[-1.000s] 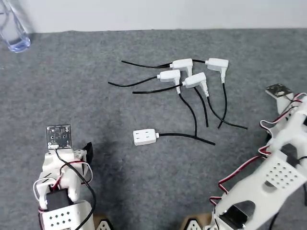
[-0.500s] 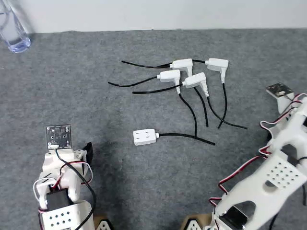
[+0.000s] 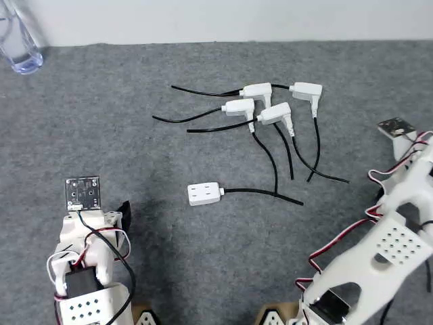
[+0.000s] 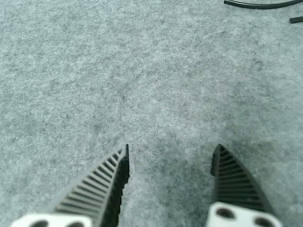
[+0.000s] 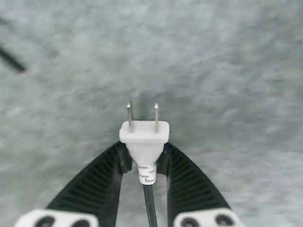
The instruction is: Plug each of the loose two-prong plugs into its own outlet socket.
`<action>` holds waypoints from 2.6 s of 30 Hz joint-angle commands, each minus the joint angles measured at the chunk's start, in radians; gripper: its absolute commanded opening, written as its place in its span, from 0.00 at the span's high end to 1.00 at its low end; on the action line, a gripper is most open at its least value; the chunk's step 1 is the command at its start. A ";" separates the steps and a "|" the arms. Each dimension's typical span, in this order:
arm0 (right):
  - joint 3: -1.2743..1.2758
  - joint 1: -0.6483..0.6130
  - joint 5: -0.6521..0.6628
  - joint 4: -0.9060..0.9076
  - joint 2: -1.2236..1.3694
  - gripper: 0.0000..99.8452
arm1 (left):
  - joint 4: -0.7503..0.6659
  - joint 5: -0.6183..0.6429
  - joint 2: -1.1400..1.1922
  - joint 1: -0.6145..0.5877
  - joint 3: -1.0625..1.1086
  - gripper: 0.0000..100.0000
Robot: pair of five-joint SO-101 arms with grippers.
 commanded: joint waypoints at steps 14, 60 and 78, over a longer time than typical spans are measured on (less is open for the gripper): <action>0.255 -0.269 0.077 0.358 -0.503 0.99 | -0.269 0.333 -0.017 0.175 0.024 0.78; 0.318 -1.277 -0.364 0.260 -0.834 0.99 | -0.362 0.997 -0.011 0.806 0.076 0.70; 0.342 -1.173 -0.358 0.315 -0.823 0.99 | -0.321 0.996 -0.011 0.756 0.071 0.68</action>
